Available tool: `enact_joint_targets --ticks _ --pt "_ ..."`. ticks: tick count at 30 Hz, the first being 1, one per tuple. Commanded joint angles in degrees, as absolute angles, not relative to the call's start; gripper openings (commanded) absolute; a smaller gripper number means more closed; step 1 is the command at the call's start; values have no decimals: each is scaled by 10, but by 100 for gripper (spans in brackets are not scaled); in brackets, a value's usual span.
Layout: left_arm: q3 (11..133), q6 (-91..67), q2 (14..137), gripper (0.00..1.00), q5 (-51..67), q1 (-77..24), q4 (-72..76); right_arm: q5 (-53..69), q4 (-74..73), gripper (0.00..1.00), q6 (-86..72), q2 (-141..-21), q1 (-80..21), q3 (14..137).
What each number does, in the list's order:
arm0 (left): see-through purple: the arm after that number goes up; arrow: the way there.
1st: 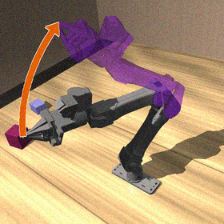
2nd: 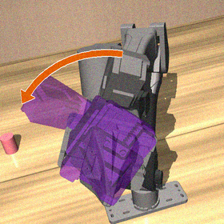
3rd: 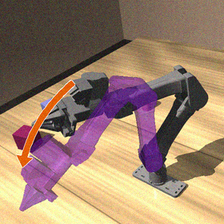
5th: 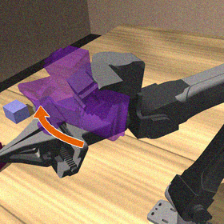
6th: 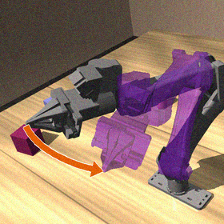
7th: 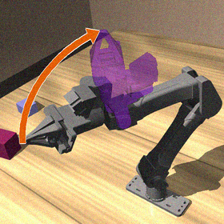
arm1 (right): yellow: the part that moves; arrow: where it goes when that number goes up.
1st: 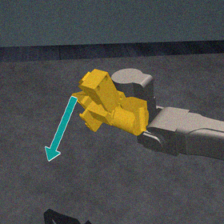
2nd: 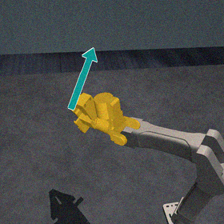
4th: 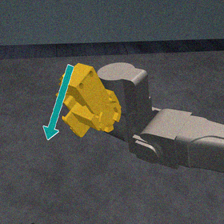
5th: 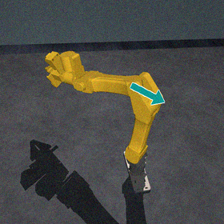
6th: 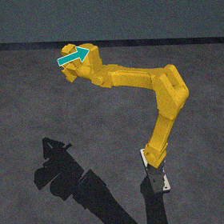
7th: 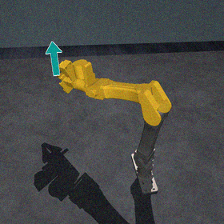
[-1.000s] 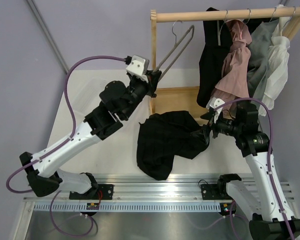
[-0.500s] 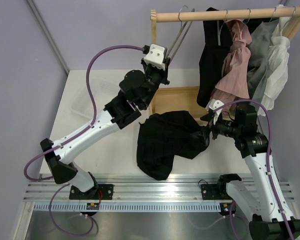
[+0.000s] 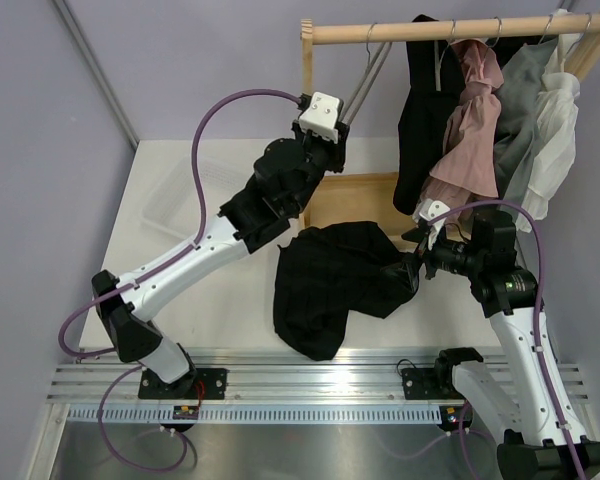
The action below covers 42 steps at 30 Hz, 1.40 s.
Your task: Remove the skirt from the hanger
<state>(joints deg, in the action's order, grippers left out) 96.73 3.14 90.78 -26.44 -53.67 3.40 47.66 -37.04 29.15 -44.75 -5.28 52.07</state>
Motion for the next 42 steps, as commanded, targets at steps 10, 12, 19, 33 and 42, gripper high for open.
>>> enact_joint_targets --ticks 10,12,19,33,42 --pt "882 -15 799 99 -169 -534 64 492 -360 100 317 -446 -49 520" --pt "834 -15 759 99 -156 -534 62 498 -366 99 328 -443 -49 520" --pt "668 -60 630 99 -141 -528 -52 529 -398 99 373 -443 -48 520" --pt "487 -223 693 99 -70 -459 -150 530 -407 100 389 -440 -47 519" --pt "462 -210 807 99 45 -416 -43 529 -410 100 394 -441 -47 519"
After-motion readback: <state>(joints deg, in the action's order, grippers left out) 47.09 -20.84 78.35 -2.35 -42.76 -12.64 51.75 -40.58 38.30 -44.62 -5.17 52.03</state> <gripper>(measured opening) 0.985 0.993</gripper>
